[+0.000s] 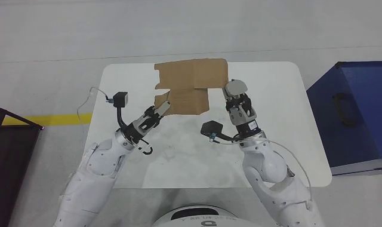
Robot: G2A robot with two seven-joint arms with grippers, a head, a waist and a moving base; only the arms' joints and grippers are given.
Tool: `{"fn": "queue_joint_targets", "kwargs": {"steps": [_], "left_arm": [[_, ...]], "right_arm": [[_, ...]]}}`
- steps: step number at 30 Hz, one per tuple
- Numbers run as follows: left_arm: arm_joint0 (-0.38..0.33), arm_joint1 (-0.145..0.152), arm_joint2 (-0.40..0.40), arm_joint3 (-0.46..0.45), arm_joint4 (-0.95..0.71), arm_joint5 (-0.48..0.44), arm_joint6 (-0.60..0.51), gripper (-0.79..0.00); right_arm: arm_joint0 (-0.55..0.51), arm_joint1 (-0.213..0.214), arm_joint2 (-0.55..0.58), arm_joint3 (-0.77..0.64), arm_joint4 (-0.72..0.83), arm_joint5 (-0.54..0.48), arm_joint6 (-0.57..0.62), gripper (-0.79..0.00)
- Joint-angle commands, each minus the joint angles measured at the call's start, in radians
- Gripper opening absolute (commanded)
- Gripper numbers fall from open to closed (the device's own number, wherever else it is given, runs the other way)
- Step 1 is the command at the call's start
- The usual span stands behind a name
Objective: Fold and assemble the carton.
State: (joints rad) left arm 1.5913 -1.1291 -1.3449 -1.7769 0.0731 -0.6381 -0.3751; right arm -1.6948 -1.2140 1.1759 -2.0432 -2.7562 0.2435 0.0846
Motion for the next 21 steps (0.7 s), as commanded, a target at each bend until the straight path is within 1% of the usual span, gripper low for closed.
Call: {"fn": "queue_joint_targets", "kwargs": {"steps": [1,4,6,8,9,15,16,18,19,20,21], "left_arm": [[0.004,0.001,-0.013,-0.001,-0.007,0.040,0.001,-0.785],[-0.003,0.003,-0.016,-0.018,-0.044,0.131,-0.028,-0.785],[-0.015,0.003,-0.012,-0.045,-0.054,0.179,-0.053,-0.785],[-0.031,0.005,-0.014,-0.080,0.021,0.217,-0.061,-0.785],[-0.037,0.006,-0.017,-0.095,0.075,0.221,-0.056,-0.785],[-0.037,0.006,-0.017,-0.095,0.075,0.221,-0.056,-0.785],[-0.037,0.006,-0.018,-0.093,0.077,0.224,-0.053,-0.785],[-0.037,0.001,-0.011,-0.078,0.045,0.269,-0.010,-0.785],[-0.040,0.000,-0.008,-0.075,0.037,0.283,0.006,-0.785],[-0.046,-0.003,0.001,-0.074,0.022,0.300,0.027,-0.785],[-0.054,-0.006,0.010,-0.073,0.010,0.309,0.043,-0.785]], "right_arm": [[-0.033,0.003,0.021,-0.008,0.042,-0.004,-0.017,0.000],[-0.069,0.007,0.051,-0.004,0.179,-0.036,-0.084,0.000],[-0.069,0.007,0.051,-0.004,0.179,-0.036,-0.084,0.000],[-0.069,0.007,0.051,-0.004,0.179,-0.036,-0.084,0.000],[-0.069,0.007,0.051,-0.004,0.179,-0.036,-0.084,0.000],[-0.069,0.007,0.051,-0.004,0.179,-0.036,-0.084,0.000],[-0.074,0.005,0.043,-0.005,0.224,-0.043,-0.087,0.000],[-0.091,-0.008,0.024,-0.034,0.578,-0.040,-0.112,0.000],[-0.094,-0.012,0.019,-0.037,0.704,-0.042,-0.144,0.000],[-0.098,-0.017,0.016,-0.027,0.895,-0.068,-0.189,0.000],[-0.095,-0.021,0.021,-0.012,1.063,-0.119,-0.225,0.000]]}}
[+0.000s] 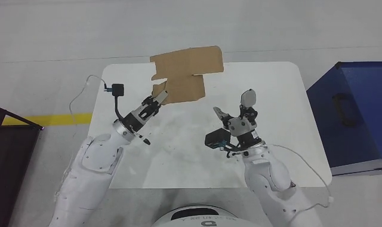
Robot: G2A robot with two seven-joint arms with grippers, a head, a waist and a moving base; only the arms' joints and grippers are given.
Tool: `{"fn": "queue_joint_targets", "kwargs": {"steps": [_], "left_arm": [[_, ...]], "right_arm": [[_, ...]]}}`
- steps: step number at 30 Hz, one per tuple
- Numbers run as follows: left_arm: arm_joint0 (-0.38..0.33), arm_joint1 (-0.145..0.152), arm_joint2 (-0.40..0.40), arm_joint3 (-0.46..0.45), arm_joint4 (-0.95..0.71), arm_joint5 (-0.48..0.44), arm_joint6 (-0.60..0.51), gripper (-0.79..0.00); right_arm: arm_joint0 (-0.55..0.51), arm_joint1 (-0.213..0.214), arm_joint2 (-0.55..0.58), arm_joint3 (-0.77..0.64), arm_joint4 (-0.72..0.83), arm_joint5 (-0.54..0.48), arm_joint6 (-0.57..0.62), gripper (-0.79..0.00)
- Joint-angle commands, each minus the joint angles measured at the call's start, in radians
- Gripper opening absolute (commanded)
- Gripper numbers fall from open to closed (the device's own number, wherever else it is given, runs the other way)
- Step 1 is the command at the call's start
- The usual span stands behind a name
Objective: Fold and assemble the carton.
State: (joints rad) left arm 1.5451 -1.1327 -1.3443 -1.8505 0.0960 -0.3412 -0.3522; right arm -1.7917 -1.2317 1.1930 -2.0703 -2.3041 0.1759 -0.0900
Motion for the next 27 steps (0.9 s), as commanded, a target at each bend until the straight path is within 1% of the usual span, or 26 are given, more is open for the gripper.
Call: {"fn": "queue_joint_targets", "kwargs": {"steps": [1,3,5,7,10,14,16,18,23,25,26,27], "left_arm": [[-0.019,-0.005,0.017,0.001,-0.006,0.016,0.039,-0.785],[-0.041,-0.011,0.041,0.002,0.018,0.012,0.077,-0.785],[-0.067,-0.017,0.072,0.004,0.068,0.001,0.103,-0.785],[-0.091,-0.023,0.109,0.001,0.102,-0.039,0.118,-0.785],[-0.110,-0.028,0.139,0.004,0.156,-0.071,0.144,-0.785],[-0.119,-0.032,0.151,0.015,0.167,-0.086,0.157,-0.785],[-0.121,-0.033,0.152,0.020,0.167,-0.083,0.156,-0.785],[-0.121,-0.034,0.153,0.026,0.164,-0.070,0.151,-0.785],[-0.122,-0.037,0.170,0.026,0.156,-0.067,0.125,-0.785],[-0.121,-0.038,0.176,0.027,0.154,-0.067,0.119,-0.785],[-0.121,-0.038,0.178,0.027,0.153,-0.067,0.116,-0.785],[-0.121,-0.039,0.180,0.027,0.150,-0.068,0.113,-0.785]], "right_arm": [[0.010,-0.005,0.014,0.033,0.759,-0.110,-0.087,0.000],[0.029,-0.007,0.035,0.083,0.969,-0.220,-0.111,0.000],[0.059,-0.008,0.040,0.124,1.104,-0.322,-0.088,0.000],[0.088,-0.011,0.036,0.158,1.223,-0.384,-0.058,0.000],[0.122,-0.022,0.022,0.203,1.545,-0.493,-0.053,0.000],[0.161,-0.027,0.016,0.240,1.752,-0.619,-0.028,0.000],[0.178,-0.029,0.007,0.251,1.815,-0.677,-0.022,0.000],[0.195,-0.030,0.003,0.259,1.825,-0.696,-0.012,-0.012],[0.228,-0.036,-0.019,0.262,1.807,-0.692,-0.026,-0.182],[0.242,-0.040,-0.026,0.268,1.799,-0.684,-0.044,-0.222],[0.248,-0.041,-0.028,0.273,1.784,-0.673,-0.052,-0.283],[0.253,-0.043,-0.034,0.276,1.785,-0.669,-0.063,-0.397]]}}
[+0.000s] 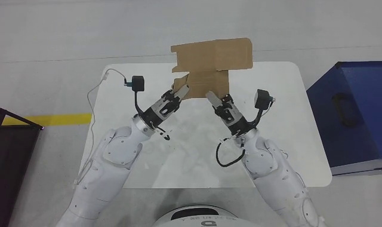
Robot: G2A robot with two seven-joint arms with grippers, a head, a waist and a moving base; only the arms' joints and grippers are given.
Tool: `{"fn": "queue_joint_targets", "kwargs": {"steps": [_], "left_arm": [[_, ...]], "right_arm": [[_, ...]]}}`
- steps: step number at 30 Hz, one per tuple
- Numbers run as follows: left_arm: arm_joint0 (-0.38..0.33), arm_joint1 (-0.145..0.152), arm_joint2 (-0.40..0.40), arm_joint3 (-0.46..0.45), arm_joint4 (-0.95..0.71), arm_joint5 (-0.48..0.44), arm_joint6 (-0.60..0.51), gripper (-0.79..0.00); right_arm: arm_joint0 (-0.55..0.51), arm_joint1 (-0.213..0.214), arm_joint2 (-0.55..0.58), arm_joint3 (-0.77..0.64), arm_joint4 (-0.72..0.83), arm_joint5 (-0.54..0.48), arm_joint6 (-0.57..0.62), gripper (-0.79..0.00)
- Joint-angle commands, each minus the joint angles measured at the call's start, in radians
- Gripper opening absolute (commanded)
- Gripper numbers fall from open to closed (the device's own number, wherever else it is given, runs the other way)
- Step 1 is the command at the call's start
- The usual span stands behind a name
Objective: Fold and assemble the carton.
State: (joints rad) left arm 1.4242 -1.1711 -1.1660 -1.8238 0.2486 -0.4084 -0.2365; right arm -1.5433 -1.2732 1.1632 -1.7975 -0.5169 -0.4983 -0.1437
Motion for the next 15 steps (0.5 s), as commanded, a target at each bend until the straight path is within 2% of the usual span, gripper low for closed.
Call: {"fn": "queue_joint_targets", "kwargs": {"steps": [1,3,4,8,10,11,15], "left_arm": [[0.001,-0.001,0.002,0.001,-0.006,-0.002,-0.005,-0.785],[0.002,-0.001,0.002,0.003,-0.011,-0.006,-0.010,-0.785],[0.003,-0.001,0.001,0.004,-0.015,-0.010,-0.014,-0.785],[0.007,0.000,-0.005,0.010,-0.024,-0.026,-0.032,-0.785],[0.011,0.001,-0.010,0.015,-0.036,-0.041,-0.038,-0.391],[0.013,0.002,-0.016,0.017,-0.040,-0.050,-0.039,0.000],[0.054,0.013,-0.099,0.047,-0.051,-0.094,-0.026,0.000]], "right_arm": [[0.008,-0.004,-0.010,0.007,0.005,0.005,-0.020,-0.443],[0.016,-0.007,-0.017,0.013,0.013,-0.002,-0.039,-0.640],[0.018,-0.009,-0.020,0.016,0.020,-0.011,-0.047,-0.782],[0.022,-0.012,-0.025,0.026,0.033,-0.032,-0.063,-0.785],[0.022,-0.013,-0.022,0.032,0.041,-0.026,-0.066,-0.785],[0.021,-0.014,-0.021,0.033,0.050,-0.024,-0.069,-0.785],[0.017,-0.016,-0.007,0.034,0.147,-0.048,-0.066,-0.785]]}}
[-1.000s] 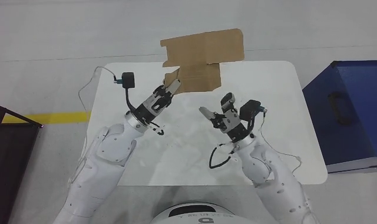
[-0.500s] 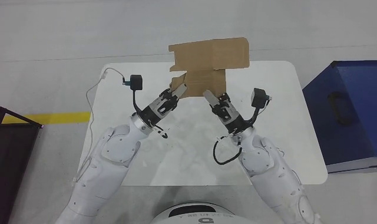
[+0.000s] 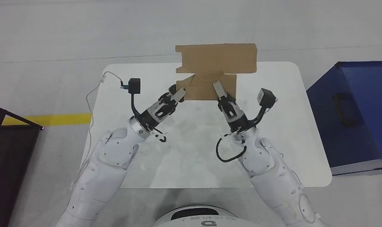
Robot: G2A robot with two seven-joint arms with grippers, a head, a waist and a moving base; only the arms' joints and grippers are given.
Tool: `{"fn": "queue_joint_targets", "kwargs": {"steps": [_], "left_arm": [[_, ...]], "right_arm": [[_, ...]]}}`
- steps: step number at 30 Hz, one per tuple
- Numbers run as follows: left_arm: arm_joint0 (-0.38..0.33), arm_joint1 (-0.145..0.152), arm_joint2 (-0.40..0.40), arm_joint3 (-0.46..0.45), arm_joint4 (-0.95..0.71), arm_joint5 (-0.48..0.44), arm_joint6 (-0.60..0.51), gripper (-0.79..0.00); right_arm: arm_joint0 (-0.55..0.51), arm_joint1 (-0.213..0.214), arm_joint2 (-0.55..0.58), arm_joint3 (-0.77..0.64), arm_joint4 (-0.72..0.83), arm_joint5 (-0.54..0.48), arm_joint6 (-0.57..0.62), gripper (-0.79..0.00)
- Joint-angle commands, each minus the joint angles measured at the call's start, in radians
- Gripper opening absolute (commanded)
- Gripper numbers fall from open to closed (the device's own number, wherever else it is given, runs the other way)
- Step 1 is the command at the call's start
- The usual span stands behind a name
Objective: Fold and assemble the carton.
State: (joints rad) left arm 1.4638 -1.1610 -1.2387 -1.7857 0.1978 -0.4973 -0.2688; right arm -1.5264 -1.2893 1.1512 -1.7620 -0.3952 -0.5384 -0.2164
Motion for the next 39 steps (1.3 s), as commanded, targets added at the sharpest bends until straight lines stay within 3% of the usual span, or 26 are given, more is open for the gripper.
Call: {"fn": "queue_joint_targets", "kwargs": {"steps": [1,11,21,25,28,30,33,39], "left_arm": [[0.032,0.006,-0.057,0.028,-0.017,-0.001,0.018,0.000],[0.175,0.034,-0.278,0.080,-0.166,-0.031,-0.016,0.000],[0.196,0.037,-0.308,0.070,-0.184,-0.036,-0.026,0.000],[0.196,0.037,-0.308,0.070,-0.184,-0.036,-0.026,0.000],[0.196,0.037,-0.308,0.070,-0.184,-0.036,-0.026,0.000],[0.196,0.037,-0.308,0.070,-0.184,-0.036,-0.026,0.000],[0.196,0.037,-0.308,0.070,-0.184,-0.036,-0.026,0.000],[0.196,0.037,-0.308,0.070,-0.184,-0.036,-0.026,0.000]], "right_arm": [[0.002,0.001,0.014,-0.009,0.046,-0.017,0.013,-0.785],[0.023,0.008,0.054,-0.108,0.120,-0.074,0.141,-0.785],[0.022,0.008,0.052,-0.109,0.126,-0.071,0.147,-0.785],[0.051,-0.005,-0.022,-0.091,0.601,-0.033,0.232,-0.785],[0.103,-0.013,-0.071,-0.123,1.042,-0.007,0.397,-0.785],[0.134,-0.018,-0.099,-0.162,1.375,0.088,0.538,-0.785],[0.168,-0.030,-0.107,-0.162,1.856,0.307,0.703,-0.785],[0.192,-0.075,-0.145,-0.099,2.751,0.648,0.802,-0.785]]}}
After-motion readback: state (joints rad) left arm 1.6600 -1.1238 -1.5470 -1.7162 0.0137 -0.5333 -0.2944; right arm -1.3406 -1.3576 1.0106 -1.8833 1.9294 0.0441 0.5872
